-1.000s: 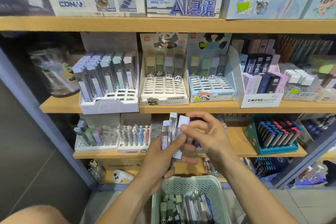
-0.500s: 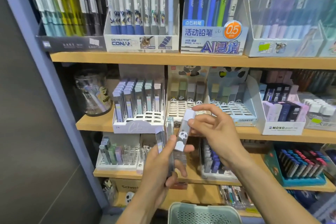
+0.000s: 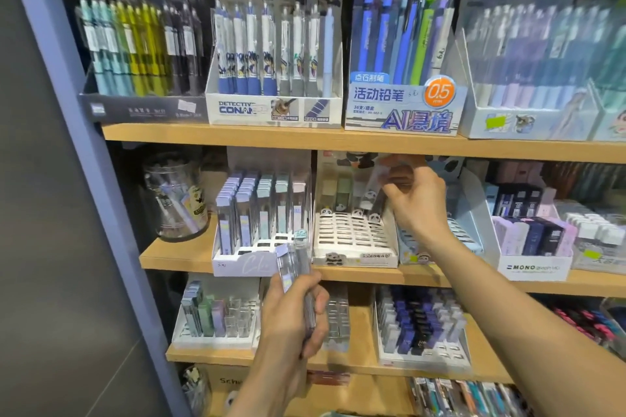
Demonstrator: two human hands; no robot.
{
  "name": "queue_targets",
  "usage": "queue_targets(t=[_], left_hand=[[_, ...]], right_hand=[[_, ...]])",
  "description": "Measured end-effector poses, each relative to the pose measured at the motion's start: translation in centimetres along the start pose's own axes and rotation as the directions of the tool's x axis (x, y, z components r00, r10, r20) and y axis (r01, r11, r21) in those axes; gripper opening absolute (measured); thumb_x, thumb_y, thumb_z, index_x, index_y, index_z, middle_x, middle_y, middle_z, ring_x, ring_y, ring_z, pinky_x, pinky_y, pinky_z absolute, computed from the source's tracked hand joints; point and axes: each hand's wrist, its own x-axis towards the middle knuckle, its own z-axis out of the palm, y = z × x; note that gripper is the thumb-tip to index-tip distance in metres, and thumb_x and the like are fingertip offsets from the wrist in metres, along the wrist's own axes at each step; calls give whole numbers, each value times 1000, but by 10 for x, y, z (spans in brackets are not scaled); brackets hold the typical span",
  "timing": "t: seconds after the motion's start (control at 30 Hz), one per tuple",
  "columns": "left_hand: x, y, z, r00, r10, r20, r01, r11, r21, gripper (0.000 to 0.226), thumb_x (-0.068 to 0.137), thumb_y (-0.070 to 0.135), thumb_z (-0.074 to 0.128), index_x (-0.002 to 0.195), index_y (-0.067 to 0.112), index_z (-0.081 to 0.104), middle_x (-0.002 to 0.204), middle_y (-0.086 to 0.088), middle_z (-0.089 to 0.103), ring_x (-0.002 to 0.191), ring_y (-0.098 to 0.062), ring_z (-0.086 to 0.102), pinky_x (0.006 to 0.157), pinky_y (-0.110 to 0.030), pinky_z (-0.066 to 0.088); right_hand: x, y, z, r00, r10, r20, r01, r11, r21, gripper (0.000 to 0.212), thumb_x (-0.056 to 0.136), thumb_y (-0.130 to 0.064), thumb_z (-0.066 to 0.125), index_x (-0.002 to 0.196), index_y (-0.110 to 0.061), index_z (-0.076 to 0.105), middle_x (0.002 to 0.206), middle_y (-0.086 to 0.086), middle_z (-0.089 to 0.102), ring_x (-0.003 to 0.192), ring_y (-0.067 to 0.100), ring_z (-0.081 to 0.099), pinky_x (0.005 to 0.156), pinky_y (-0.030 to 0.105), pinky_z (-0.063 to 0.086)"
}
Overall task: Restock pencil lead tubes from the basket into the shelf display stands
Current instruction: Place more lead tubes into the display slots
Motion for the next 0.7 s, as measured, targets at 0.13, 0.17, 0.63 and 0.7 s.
queue_targets(t=[0.13, 0.17, 0.63, 0.7], left_hand=[[4, -3, 4, 1000, -12, 15, 11, 999, 49, 52, 99, 21, 58, 142, -2, 41, 77, -12, 52, 33, -16, 23, 45, -26, 13], [4, -3, 5, 1000, -13, 26, 12, 999, 53, 41, 99, 20, 58, 132, 0, 47, 78, -11, 53, 34, -16, 23, 42, -23, 12], [-4, -2, 16, 1000, 8, 23, -9, 998, 61, 21, 98, 17, 68, 96, 28, 50, 76, -4, 59, 45, -22, 49, 47, -32, 8], [-4, -2, 16, 1000, 9, 25, -11, 997, 72, 19, 97, 19, 69, 104, 23, 52, 80, -5, 59, 45, -22, 50, 43, -29, 9]], right_hand=[[-2, 2, -9, 997, -70, 39, 70, 998, 1, 22, 87, -11, 70, 104, -26, 70, 92, -9, 76, 88, 9, 71, 86, 37, 59], [-2, 4, -9, 997, -72, 42, 71, 997, 8, 21, 87, -11, 70, 102, -26, 69, 91, -9, 75, 87, 8, 71, 86, 37, 59], [6, 7, 12, 986, -113, 123, 100, 989, 108, 34, 86, -4, 73, 99, -33, 61, 85, -8, 74, 86, 5, 72, 81, 33, 62], [8, 8, 12, 984, -121, 133, 108, 989, 98, 34, 86, -2, 72, 100, -31, 61, 86, -8, 74, 87, 5, 72, 80, 30, 61]])
